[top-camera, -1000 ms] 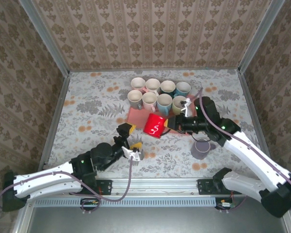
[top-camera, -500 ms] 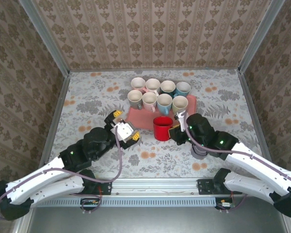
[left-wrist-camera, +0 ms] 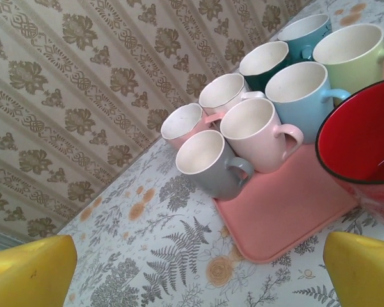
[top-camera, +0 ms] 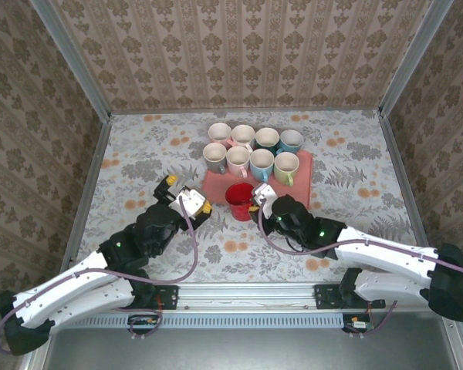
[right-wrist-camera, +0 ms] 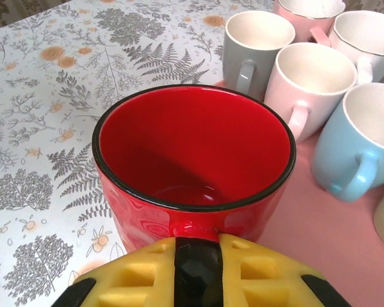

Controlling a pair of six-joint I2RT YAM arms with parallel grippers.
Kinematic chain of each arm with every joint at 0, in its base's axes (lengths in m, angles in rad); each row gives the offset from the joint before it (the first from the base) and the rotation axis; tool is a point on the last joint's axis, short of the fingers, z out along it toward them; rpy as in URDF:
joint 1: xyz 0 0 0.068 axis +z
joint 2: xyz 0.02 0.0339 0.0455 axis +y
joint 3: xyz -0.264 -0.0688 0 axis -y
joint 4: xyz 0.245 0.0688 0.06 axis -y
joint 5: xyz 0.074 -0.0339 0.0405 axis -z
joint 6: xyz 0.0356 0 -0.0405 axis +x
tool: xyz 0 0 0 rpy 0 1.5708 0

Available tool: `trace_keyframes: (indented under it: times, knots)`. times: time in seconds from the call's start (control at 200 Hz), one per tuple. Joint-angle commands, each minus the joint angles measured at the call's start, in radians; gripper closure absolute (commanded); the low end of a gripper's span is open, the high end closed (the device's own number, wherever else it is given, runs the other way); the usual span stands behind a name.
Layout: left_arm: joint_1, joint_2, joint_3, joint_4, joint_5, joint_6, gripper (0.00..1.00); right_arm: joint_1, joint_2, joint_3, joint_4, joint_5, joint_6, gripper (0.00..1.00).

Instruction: Turn the mug right side up

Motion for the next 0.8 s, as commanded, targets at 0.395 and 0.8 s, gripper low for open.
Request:
trace_keyframes:
  times: [0.395,0.8]
  knots:
    - [0.005,-0.028,-0.020,0.051,-0.009,0.023,0.00,0.010,0.266,-0.012,0.497,0.233,-0.042,1.00]
    - [0.002,-0.027,-0.023,0.058,-0.014,0.031,0.00,-0.004,0.435,0.022,0.566,0.312,0.072,1.00]
